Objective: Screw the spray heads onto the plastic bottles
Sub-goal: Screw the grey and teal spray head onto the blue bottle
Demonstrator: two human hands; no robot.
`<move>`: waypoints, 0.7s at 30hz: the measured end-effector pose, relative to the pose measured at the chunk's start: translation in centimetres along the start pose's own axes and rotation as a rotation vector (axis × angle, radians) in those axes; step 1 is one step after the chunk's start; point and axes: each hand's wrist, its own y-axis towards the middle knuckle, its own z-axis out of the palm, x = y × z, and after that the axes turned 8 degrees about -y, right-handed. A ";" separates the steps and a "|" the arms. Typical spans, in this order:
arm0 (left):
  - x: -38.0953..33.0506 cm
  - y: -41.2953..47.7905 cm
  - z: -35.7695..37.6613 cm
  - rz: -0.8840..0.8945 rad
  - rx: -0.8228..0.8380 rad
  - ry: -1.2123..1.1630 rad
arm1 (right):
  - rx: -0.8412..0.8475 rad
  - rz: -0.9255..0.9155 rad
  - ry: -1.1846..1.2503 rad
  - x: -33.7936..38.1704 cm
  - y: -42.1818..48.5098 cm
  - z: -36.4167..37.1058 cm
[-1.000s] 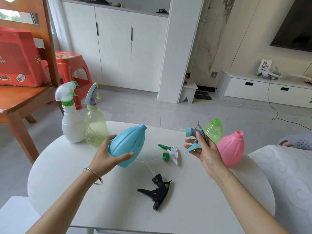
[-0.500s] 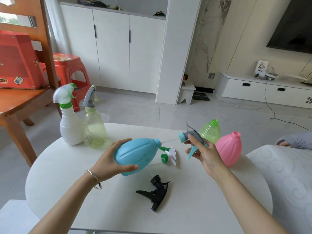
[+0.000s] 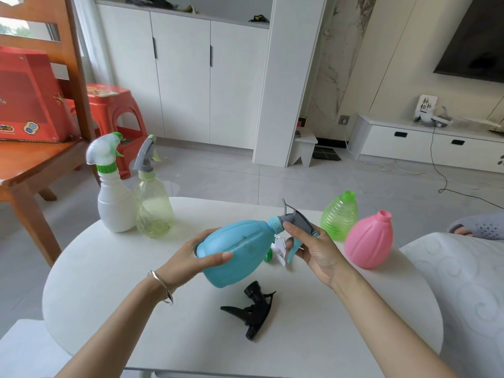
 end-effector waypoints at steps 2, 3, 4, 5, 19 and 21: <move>0.2 0.2 0.2 -0.013 -0.050 -0.051 | -0.030 -0.017 -0.051 0.5 0.0 -0.2; 0.3 0.3 0.4 -0.021 -0.080 -0.093 | -0.041 -0.021 -0.054 0.6 0.1 -0.2; 0.5 0.5 0.4 -0.031 -0.100 -0.140 | -0.050 -0.023 -0.043 0.7 0.1 -0.2; 0.6 0.6 0.5 -0.040 -0.100 -0.184 | -0.060 -0.025 -0.020 0.7 0.1 -0.1; 1.3 1.4 1.7 -0.037 -0.034 -0.166 | -0.103 -0.137 0.080 0.2 0.4 2.3; 1.4 1.4 1.6 0.024 0.013 -0.120 | -0.126 -0.129 0.103 0.0 0.6 2.5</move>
